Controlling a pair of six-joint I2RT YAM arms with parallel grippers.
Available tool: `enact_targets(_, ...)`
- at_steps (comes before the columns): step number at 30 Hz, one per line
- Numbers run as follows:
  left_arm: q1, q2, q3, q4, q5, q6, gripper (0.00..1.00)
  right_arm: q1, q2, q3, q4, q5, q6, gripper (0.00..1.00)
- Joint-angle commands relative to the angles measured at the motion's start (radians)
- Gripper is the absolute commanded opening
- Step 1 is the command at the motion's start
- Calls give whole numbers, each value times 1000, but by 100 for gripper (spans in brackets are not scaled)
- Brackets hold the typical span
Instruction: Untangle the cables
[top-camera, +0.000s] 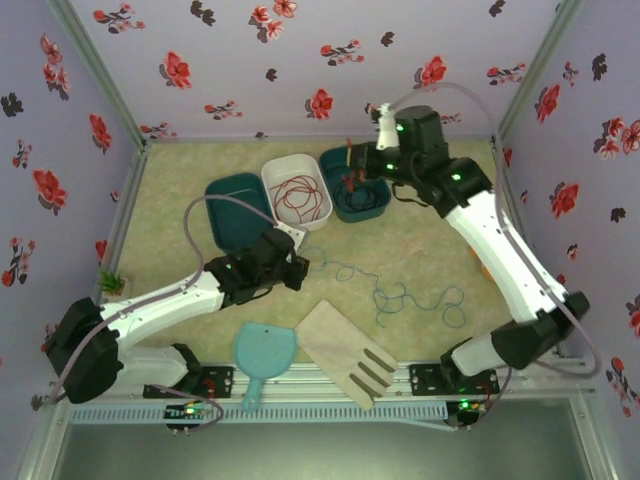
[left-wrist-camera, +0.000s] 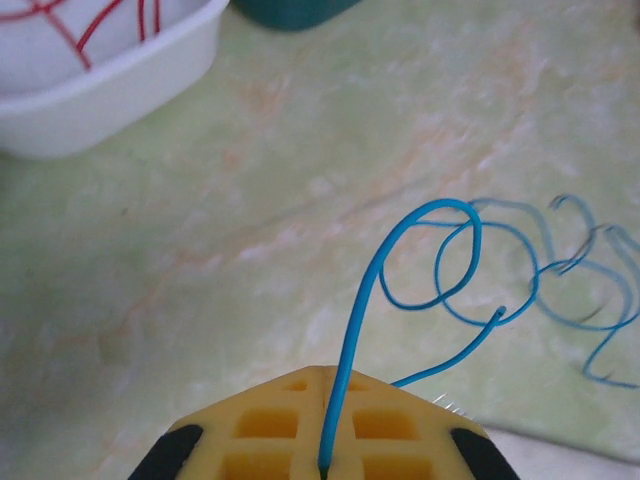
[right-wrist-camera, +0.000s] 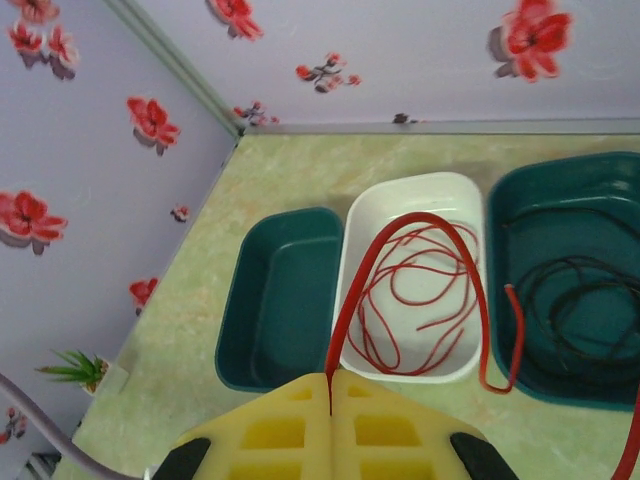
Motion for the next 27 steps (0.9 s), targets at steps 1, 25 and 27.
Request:
enact_targets(1,16,-24,-43,-23,-52,-90,0,27,63,50,107,-59,-74,0)
enact_targets(25,82,-29,-139,37,-44,-215,0,115,782,559,-66,71,-206,0)
enact_targets(27,83,-31,-137,36,-43,-215,0,119,827,599,-93,69,-209,0)
